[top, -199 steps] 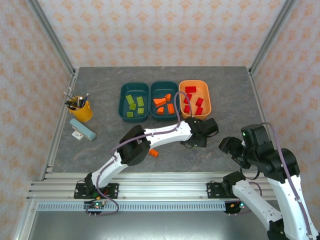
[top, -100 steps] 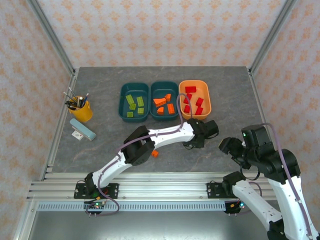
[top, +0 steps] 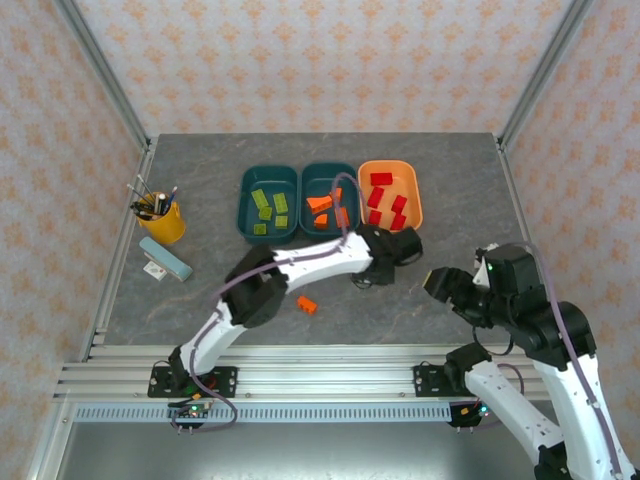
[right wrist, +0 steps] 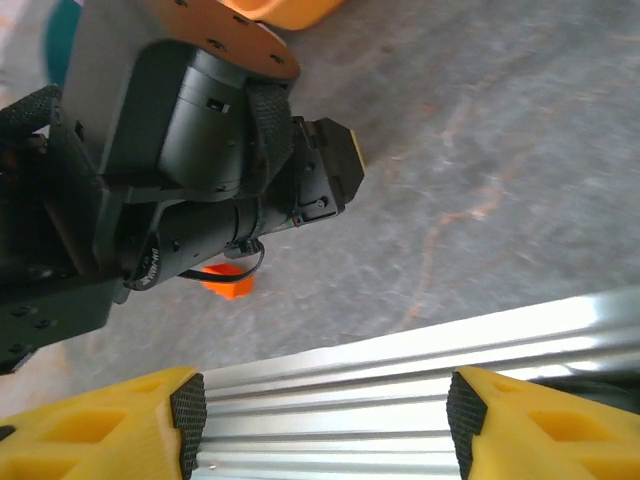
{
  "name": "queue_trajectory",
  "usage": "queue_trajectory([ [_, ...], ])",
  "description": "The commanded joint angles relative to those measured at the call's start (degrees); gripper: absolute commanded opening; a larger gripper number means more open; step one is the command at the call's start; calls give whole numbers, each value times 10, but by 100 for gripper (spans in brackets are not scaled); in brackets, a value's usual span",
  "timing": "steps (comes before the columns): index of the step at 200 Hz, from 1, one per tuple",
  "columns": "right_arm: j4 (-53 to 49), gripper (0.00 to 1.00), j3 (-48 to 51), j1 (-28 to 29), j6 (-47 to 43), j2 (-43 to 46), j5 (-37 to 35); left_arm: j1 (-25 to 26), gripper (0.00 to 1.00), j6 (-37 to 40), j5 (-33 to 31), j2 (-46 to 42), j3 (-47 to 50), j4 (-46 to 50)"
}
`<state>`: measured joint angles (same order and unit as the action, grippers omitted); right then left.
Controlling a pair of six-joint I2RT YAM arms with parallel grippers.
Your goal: Sort the legos into containers by color
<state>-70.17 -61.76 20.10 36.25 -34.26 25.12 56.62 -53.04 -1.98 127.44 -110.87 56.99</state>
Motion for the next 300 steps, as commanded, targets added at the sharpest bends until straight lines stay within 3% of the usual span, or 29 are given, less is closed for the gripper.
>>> queue_trajectory([
  [1, 162, 67, 36, 0, -11, -3, 85, -59, 31, 8, -25, -102, 38, -1],
  [40, 322, 66, 85, 18, -3, -57, 84, -169, 31, 50, -25, -171, 82, -7],
  [68, 416, 66, 94, 77, -13, -123, 44, -250, 31, 75, -17, -175, 83, -30],
  [116, 667, 68, 128, 191, -65, -232, -63, -351, 32, 105, 7, -93, 12, -74],
  [134, 752, 69, 137, 203, -82, -282, -95, -375, 32, 107, 12, -47, -36, -70],
  [179, 826, 71, 72, 203, -97, -426, -118, -416, 32, 98, 34, 52, -134, -53],
  [215, 827, 71, 9, 202, -87, -515, -134, -431, 32, 98, 52, 115, -204, -29],
  [283, 814, 72, -31, 196, -64, -569, -130, -446, 34, 90, 69, 159, -223, -36],
  [300, 813, 71, -28, 196, -58, -570, -132, -446, 38, 93, 72, 169, -230, -34],
])
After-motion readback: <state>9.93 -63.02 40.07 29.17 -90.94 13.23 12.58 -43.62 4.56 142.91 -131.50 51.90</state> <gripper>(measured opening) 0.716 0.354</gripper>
